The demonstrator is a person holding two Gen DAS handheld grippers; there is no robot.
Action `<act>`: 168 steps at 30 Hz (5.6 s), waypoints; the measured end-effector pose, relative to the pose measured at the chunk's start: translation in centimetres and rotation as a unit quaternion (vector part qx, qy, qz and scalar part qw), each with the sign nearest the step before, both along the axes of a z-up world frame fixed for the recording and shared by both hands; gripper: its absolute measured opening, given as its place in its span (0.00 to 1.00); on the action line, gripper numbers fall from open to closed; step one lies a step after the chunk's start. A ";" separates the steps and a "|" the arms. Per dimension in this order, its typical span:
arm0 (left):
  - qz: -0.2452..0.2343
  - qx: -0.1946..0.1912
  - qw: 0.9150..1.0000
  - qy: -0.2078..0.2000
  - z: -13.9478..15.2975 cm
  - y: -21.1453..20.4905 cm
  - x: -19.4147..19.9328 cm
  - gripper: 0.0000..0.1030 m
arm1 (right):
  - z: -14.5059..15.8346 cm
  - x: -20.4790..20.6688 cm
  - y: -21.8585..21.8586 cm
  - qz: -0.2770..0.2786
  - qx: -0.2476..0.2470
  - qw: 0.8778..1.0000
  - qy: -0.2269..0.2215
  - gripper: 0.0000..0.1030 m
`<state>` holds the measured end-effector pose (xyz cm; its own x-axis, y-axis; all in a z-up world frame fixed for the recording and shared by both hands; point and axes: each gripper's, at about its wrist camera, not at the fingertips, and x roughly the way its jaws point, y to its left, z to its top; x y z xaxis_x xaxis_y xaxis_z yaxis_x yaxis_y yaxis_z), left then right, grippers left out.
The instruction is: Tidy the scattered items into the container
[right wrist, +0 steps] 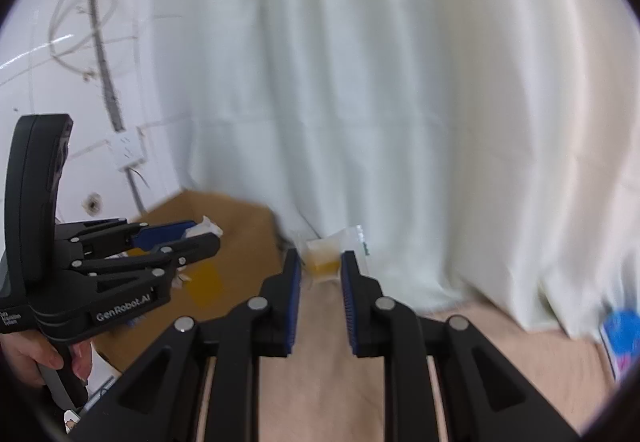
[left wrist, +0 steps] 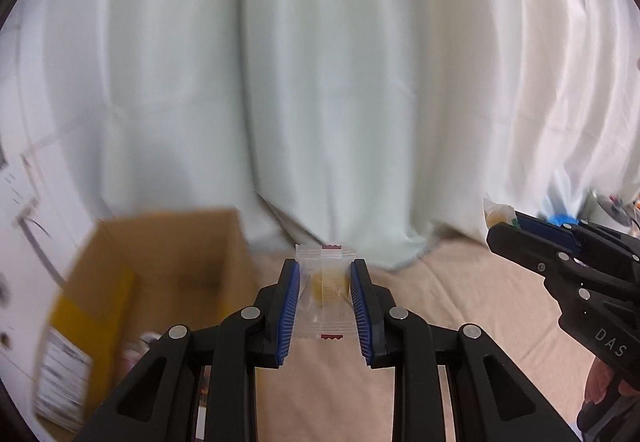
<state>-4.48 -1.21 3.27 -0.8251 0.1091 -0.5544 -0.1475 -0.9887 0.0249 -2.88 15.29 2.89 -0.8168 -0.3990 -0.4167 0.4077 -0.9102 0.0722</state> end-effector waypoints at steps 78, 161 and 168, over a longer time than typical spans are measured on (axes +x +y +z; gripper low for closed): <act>0.131 0.007 0.990 -0.042 -3.3 -11.5 0.4 1.00 | -2.5 -3.1 -8.3 -0.086 0.065 0.994 -0.032 1.00; 0.042 -0.007 0.999 0.005 -4.2 6.8 7.8 1.00 | -7.8 7.6 7.0 -0.245 0.057 0.964 -0.087 1.00; 0.045 -0.006 0.999 0.006 -4.1 6.9 8.0 1.00 | -7.2 8.0 6.9 -0.223 0.028 0.971 -0.085 1.00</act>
<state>3.47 5.65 -0.87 -0.8373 0.0275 -0.5460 -0.0574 -0.9976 0.0378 5.13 22.24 -4.31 -0.8206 0.0050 -0.5714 -0.0410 -0.9979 0.0502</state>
